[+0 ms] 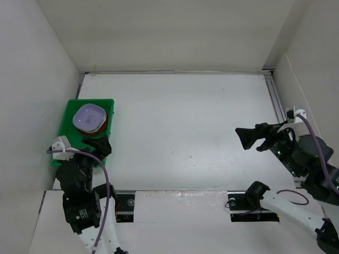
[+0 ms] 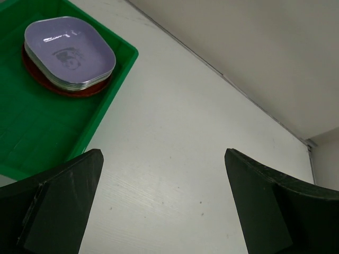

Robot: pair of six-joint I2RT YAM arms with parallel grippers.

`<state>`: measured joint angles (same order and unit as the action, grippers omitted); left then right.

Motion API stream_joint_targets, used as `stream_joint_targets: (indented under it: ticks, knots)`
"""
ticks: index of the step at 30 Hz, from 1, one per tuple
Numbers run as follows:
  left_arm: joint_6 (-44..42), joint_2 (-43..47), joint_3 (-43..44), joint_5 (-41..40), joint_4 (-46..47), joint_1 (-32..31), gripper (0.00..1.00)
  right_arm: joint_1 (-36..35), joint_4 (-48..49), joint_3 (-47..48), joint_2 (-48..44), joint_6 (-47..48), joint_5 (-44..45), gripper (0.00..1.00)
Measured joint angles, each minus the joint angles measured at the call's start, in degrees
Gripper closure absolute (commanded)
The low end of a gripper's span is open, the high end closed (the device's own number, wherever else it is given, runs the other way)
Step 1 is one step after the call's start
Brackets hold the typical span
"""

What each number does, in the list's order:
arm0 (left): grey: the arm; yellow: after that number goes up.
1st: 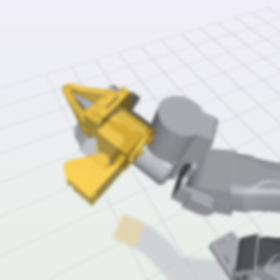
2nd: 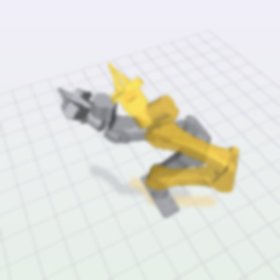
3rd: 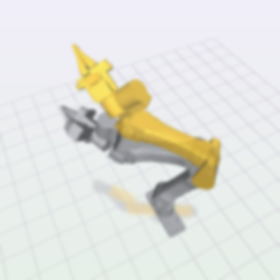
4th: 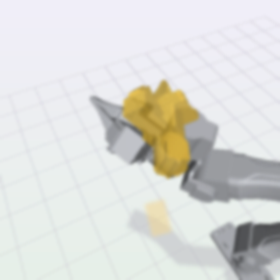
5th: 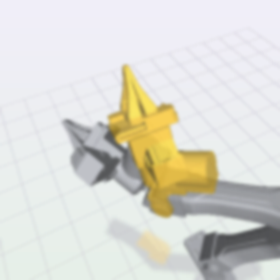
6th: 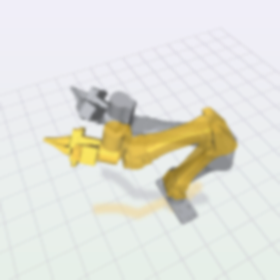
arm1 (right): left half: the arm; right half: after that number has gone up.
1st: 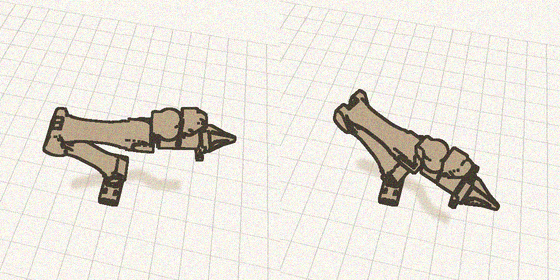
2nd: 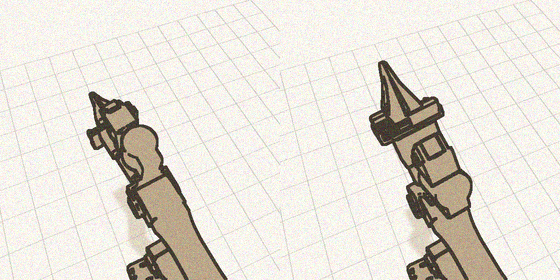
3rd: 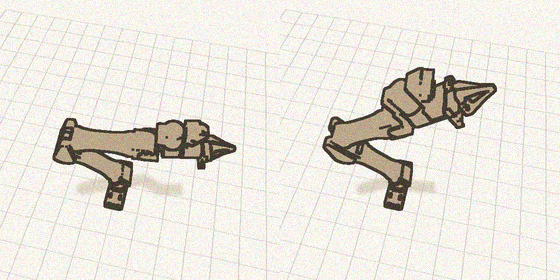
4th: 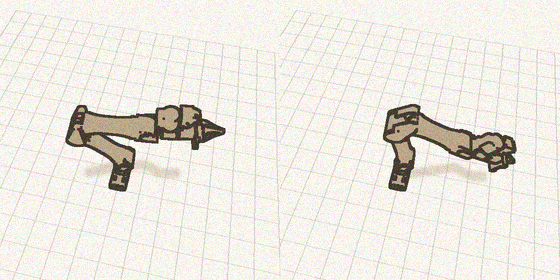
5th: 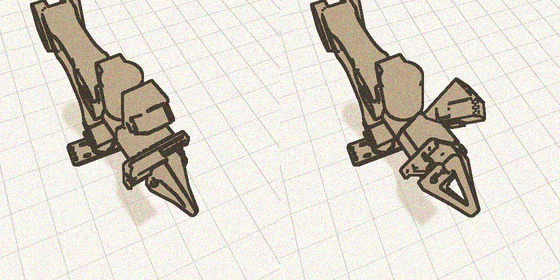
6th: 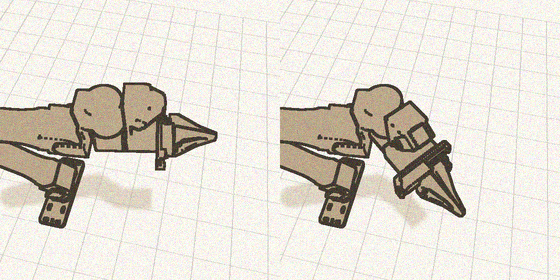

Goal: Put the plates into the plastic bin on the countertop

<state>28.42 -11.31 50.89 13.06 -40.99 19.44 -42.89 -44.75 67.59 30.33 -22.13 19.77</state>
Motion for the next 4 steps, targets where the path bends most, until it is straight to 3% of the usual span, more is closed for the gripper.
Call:
stream_joint_targets:
  ticks: [4]
  knots:
    - [0.7,0.3,-1.8,-1.2,-2.1,0.0,0.0,0.0,-2.5,0.7,0.1,0.3,0.2,0.0]
